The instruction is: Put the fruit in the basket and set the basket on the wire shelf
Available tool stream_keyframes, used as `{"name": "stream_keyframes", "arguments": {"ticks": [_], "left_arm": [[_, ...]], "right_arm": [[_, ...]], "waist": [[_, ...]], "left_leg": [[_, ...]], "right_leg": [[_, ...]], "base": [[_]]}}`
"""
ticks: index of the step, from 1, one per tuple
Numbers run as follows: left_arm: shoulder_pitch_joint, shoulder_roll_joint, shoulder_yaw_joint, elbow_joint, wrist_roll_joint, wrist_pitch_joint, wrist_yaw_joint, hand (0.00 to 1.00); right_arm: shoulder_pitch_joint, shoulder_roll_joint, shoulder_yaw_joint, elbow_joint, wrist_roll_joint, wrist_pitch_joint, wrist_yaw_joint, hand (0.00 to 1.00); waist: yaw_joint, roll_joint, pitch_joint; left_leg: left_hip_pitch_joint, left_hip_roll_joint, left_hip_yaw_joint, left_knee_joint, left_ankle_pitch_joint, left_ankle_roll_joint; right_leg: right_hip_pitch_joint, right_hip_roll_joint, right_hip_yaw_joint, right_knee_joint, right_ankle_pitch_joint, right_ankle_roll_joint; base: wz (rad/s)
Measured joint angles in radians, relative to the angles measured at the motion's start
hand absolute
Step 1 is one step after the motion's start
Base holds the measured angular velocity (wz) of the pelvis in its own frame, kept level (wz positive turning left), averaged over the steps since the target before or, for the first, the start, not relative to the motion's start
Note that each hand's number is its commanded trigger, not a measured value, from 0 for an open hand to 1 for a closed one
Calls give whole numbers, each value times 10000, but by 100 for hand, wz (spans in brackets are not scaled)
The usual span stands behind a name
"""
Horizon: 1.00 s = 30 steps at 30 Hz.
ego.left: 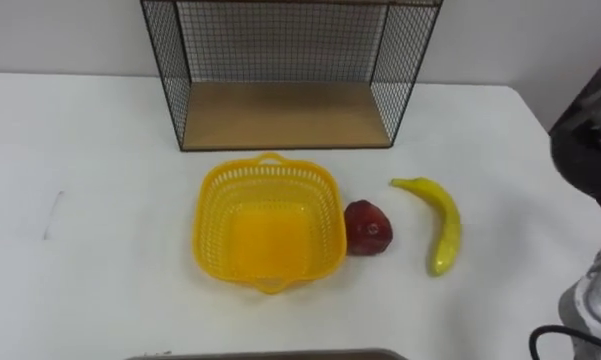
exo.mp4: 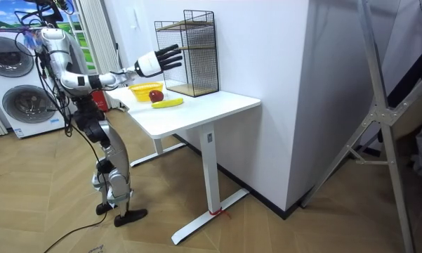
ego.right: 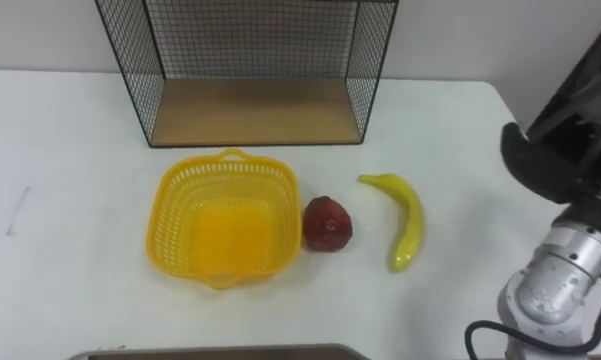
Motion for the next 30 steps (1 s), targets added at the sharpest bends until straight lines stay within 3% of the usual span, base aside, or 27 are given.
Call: {"name": "stream_keyframes", "arguments": {"ticks": [5, 14, 27, 30], "left_arm": [[5, 6, -36, 2, 83, 4, -1, 0], [-226, 98, -338, -10, 87, 9, -1, 0], [-308, 109, -424, -171, 172, 9, 1, 0], [-335, 112, -435, -168, 237, 9, -1, 0]], "right_arm": [[-129, -38, 326, 82, -40, 106, 1477, 0], [-132, -232, 1072, 580, -353, 401, 3284, 0], [-133, -258, 1407, 760, -1216, 411, 4473, 0], [-133, -255, 1409, 904, -1165, 613, 4956, 0]], "waist": [[-28, -37, -8], [1, -16, -5], [99, -3, -56], [182, -29, -68]], "left_leg": [[-5, 4, -228, -11, 0, 0], [1, 16, -233, -16, 0, 0], [29, 31, -199, -36, 0, 0], [33, 33, -229, -33, 0, 0]], "right_leg": [[176, -16, -202, -148, 30, 12], [170, -7, -193, -130, 36, 2], [148, 6, -186, -84, 53, -21], [182, 10, -189, -123, 57, -26]], "base": [[12], [1], [0], [0]]}}
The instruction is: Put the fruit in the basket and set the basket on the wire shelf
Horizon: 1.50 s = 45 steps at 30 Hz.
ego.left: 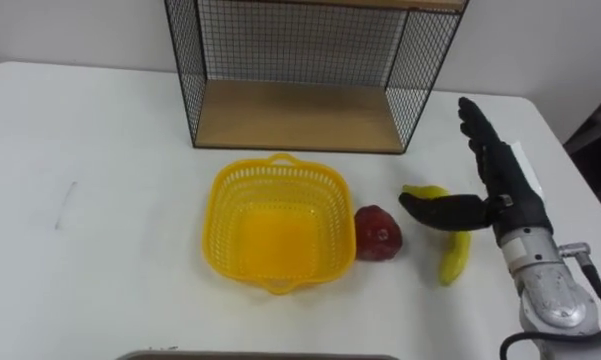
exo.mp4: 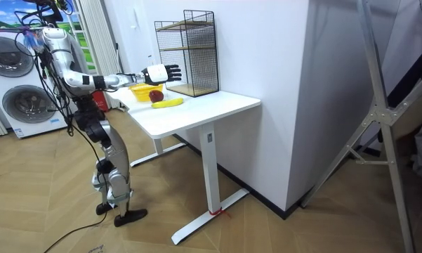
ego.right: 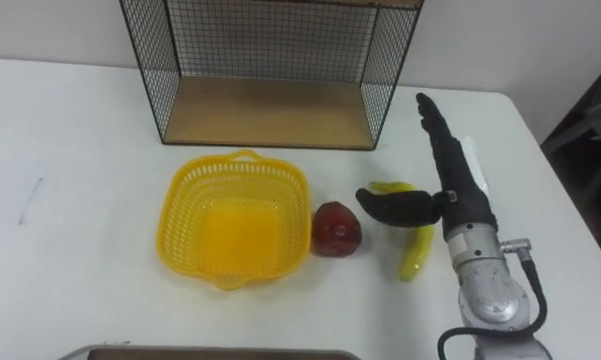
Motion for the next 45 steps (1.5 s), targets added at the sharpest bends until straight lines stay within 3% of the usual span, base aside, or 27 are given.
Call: {"name": "stream_keyframes", "arguments": {"ticks": [12, 17, 35, 45], "left_arm": [[48, 1, -227, -1, 27, -5, 0, 0], [22, 1, -347, -1, 23, -4, 3, 0], [91, 4, -600, 193, 23, 51, 3, 0], [160, 7, -703, 198, 31, 72, 0, 0]], "right_arm": [[1, 76, 192, 22, 1121, 0, 1354, 0], [3, 116, 457, 21, 1471, 0, 1691, 0], [20, 214, 782, 526, 2006, 212, 1825, 0], [24, 217, 858, 1125, 1931, 355, 2043, 0]], "waist": [[65, 71, 51], [39, 162, 32], [61, 123, -47], [59, 34, -32]], "left_leg": [[60, 3, -3, -23, -1, 0], [5, 21, -10, -13, -1, -1], [-12, 21, -10, 7, -1, -1], [-12, 19, -21, 52, -1, -1]], "right_leg": [[60, -8, -54, -27, 9, -6], [67, -34, -219, -31, 47, -29], [153, -40, -272, -202, 115, -9], [158, -44, -245, -173, 115, -10]], "base": [[0], [1], [0], [0]]}}
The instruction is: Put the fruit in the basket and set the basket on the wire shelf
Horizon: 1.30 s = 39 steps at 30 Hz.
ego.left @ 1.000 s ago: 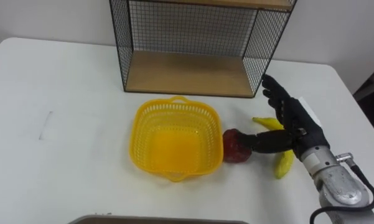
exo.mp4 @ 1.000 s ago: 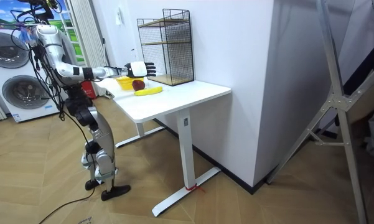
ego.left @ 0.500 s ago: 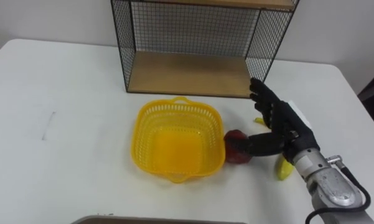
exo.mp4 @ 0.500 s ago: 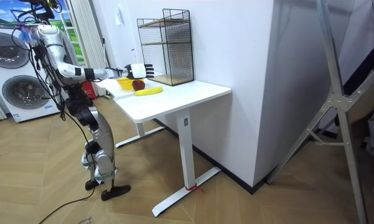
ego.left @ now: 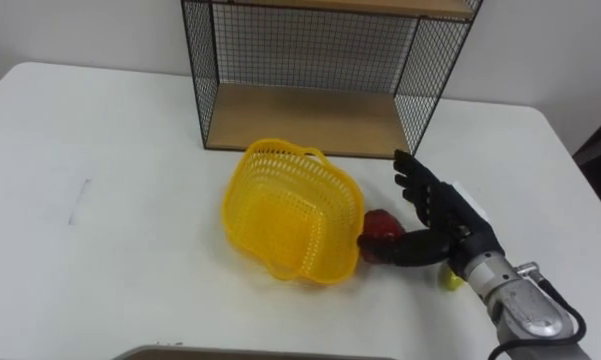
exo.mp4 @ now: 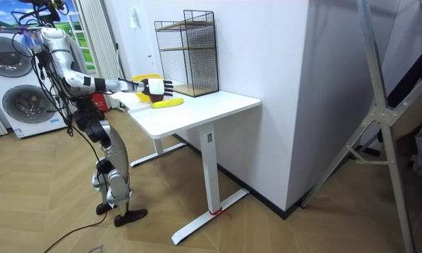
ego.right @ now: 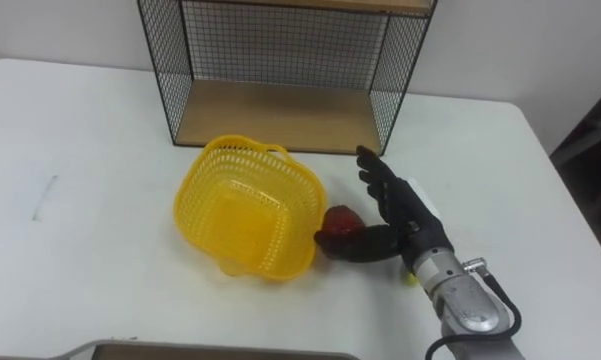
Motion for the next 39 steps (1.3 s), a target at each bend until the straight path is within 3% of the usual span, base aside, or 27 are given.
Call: {"name": "stream_keyframes", "arguments": {"ticks": [11, 29, 30, 31, 32, 33, 34, 39], "left_arm": [[4, 3, -207, 1, -2, 5, -1, 0], [-45, -4, -284, 6, -3, 208, -1, 0], [-44, -4, -284, 7, -2, 208, -1, 0], [-43, -3, -284, 7, -2, 208, -1, 0], [-48, -3, -283, 6, 1, 208, -2, 0], [-53, -3, -283, 6, 1, 209, -1, 0], [-63, -3, -283, 5, 7, 209, -1, 0], [-87, 1, -267, 5, 44, 218, -1, 0]], "right_arm": [[1, -1, 264, 367, -7, 100, 154, 0], [-1, -3, 271, 363, -27, 88, 306, 0], [-1, -3, 267, 357, -44, 88, 307, 18], [-4, -3, 266, 353, -90, 82, 307, 53], [-5, -2, 263, 352, -221, 66, 305, 71], [-5, -2, 261, 347, -341, 53, 302, 74], [-16, -2, 248, 328, -555, 39, 284, 100], [-59, 12, -112, 328, -1782, 24, 2, 100]], "waist": [[-10, -20, 41], [-14, 120, 29], [-37, 127, 30], [-42, 139, 29], [-54, 150, 26], [-54, 151, 25], [-54, 151, 24], [-34, 131, -11]], "left_leg": [[-6, -4, 0, -3, 0, 0], [-6, -2, -9, -19, -2, 1], [-9, -2, -14, -26, -2, 1], [-19, -3, -27, -63, -2, 1], [-21, -3, -48, -82, -2, 1], [-24, -4, -53, -86, -2, 1], [-28, -3, -55, -89, -2, 1], [12, -2, -82, -61, -1, 1]], "right_leg": [[-2, 3, 20, -3, 5, 5], [-5, 7, 5, 0, 8, 3], [-6, 7, 5, -1, 8, 3], [-6, 6, 2, -1, 7, 4], [-7, 8, 2, -6, 7, 4], [-10, 9, 0, -7, 7, 4], [-14, 13, 0, -12, 7, 4], [37, 14, -29, -28, 7, 4]], "base": [[0], [0], [0], [0], [3], [0], [0], [0]]}}
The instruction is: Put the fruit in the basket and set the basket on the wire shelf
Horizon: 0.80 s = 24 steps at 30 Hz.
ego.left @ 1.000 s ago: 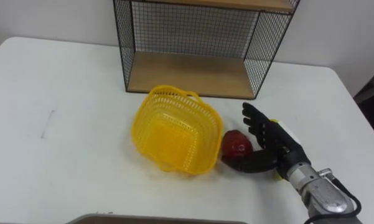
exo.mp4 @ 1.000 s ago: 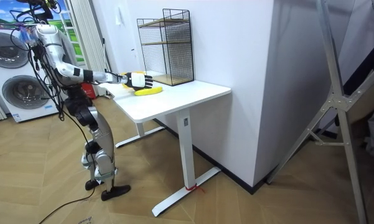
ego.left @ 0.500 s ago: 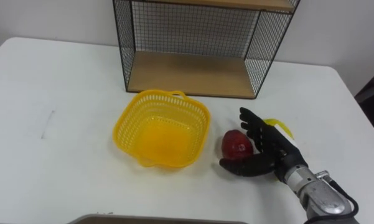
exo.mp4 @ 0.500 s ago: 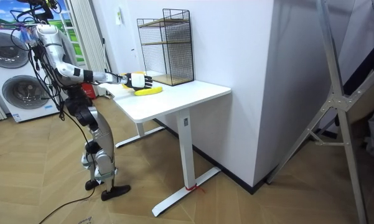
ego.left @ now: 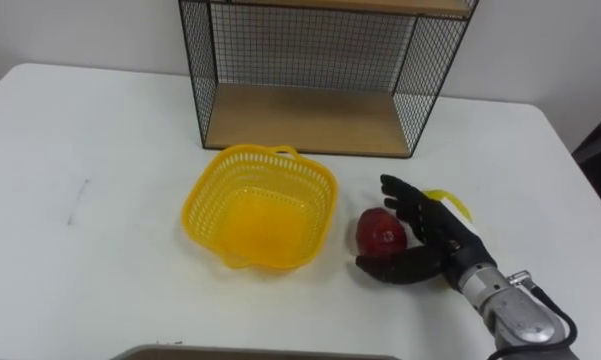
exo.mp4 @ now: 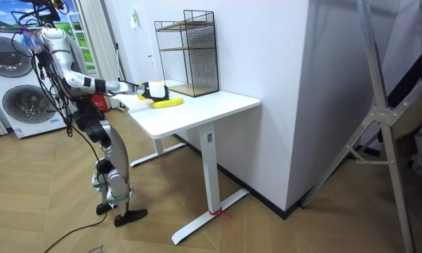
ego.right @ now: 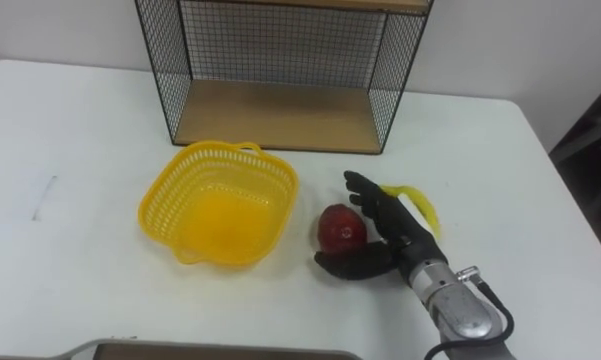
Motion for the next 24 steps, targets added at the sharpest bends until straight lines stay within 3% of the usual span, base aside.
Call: {"name": "stream_keyframes", "arguments": {"ticks": [4, 8, 13, 21, 24], "left_arm": [[-18, 5, -4, 15, -28, 0, 1, 0], [-113, 14, 0, 13, -18, 1, 1, 0], [-152, 58, 0, 9, -18, 0, 0, 0], [-172, 66, -12, 30, -23, -1, 1, 0], [-166, 70, -15, 57, -24, -1, 2, 0]], "right_arm": [[-84, -9, 26, -5, -1644, -64, -122, 100], [-149, -7, 31, 25, -2416, -85, -165, 100], [-183, -1, 44, 24, -2980, -131, -210, 100], [-168, 0, 89, 62, -2856, -173, -323, 100], [-132, -6, 83, 203, -2071, -171, -413, 100]], "waist": [[19, -74, -30], [24, -214, 12], [28, -233, 14], [19, -220, 26], [5, -220, 32]], "left_leg": [[126, 0, -25, 30, 1, 0], [161, -8, -31, 35, 1, 0], [152, -19, -39, -10, -1, 3], [157, -13, -48, -34, -2, 4], [157, -10, -39, -65, -3, 5]], "right_leg": [[168, 2, -17, -77, -1, 2], [261, 6, -4, -152, 16, 31], [281, 1, -4, -158, 35, 55], [280, 14, 23, -158, 39, 49], [279, 13, -5, -181, 39, 51]], "base": [[2], [3], [0], [0], [0]]}}
